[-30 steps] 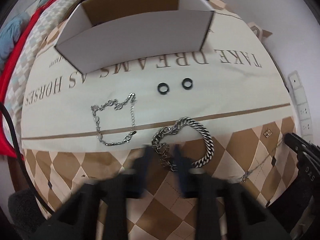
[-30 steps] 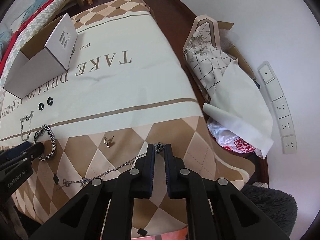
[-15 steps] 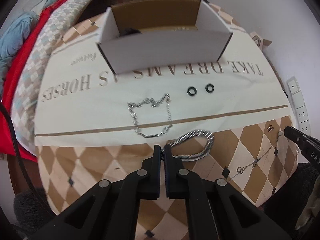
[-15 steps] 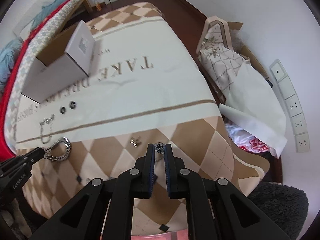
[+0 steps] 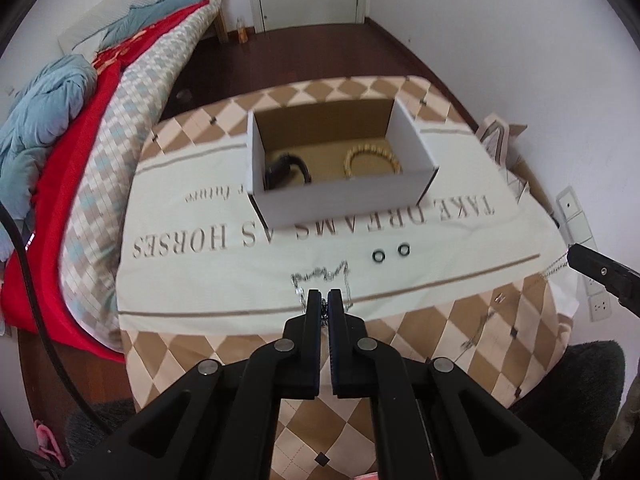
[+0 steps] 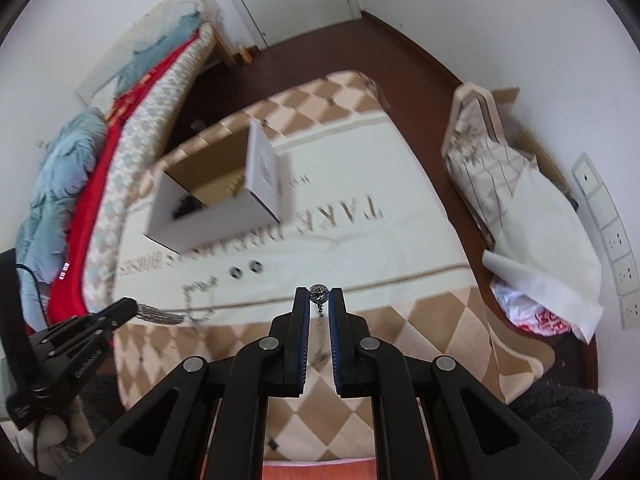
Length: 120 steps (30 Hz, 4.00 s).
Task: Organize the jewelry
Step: 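Carry the stud and chain-link bracelet into the box and open both tools, then withdraw both open tools from the box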
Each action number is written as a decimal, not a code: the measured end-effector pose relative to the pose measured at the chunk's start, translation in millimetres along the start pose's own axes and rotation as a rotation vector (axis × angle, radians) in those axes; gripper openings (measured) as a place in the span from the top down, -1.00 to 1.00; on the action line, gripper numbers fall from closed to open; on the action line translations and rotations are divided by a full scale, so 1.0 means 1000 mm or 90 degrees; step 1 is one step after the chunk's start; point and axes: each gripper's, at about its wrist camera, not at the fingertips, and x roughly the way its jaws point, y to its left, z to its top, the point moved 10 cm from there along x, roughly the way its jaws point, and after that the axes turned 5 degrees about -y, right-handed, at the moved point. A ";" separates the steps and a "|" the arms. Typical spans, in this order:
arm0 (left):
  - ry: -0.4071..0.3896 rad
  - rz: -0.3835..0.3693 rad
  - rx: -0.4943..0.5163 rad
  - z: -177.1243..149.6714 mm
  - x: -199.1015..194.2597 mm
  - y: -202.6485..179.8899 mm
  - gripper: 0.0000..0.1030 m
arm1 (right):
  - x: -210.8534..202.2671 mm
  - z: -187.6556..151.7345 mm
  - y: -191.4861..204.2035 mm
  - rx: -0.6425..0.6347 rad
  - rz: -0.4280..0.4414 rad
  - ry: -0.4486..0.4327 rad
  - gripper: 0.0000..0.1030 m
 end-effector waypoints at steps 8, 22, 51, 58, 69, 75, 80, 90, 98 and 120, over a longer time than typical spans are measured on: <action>-0.059 0.014 0.001 0.042 -0.027 0.004 0.99 | -0.030 0.048 0.048 -0.058 0.032 -0.055 0.81; -0.161 0.030 0.014 0.154 -0.058 0.020 0.99 | -0.047 0.166 0.116 -0.102 0.077 -0.138 0.81; 0.025 -0.036 -0.050 0.152 0.069 0.033 0.88 | 0.110 0.141 0.113 -0.058 0.078 0.072 0.80; -0.011 0.068 -0.025 0.155 0.063 0.059 0.69 | 0.127 0.130 0.105 -0.095 0.011 0.098 -0.10; -0.031 0.150 -0.042 0.129 0.061 0.098 -1.00 | 0.133 0.106 0.070 -0.177 -0.158 0.087 -1.00; -0.048 0.158 -0.062 0.116 0.048 0.104 -1.00 | 0.123 0.088 0.073 -0.169 -0.148 0.078 -1.00; -0.079 0.170 -0.073 0.106 0.020 0.107 -1.00 | 0.104 0.077 0.082 -0.159 -0.133 0.058 -1.00; -0.135 0.167 -0.074 0.084 -0.040 0.103 -1.00 | 0.044 0.069 0.098 -0.154 -0.122 -0.021 -1.00; -0.170 0.170 -0.077 0.068 -0.079 0.098 -1.00 | -0.011 0.066 0.106 -0.163 -0.124 -0.092 -1.00; -0.089 0.252 -0.074 0.008 -0.021 0.110 -1.00 | -0.009 0.016 0.008 -0.011 -0.096 -0.043 -0.43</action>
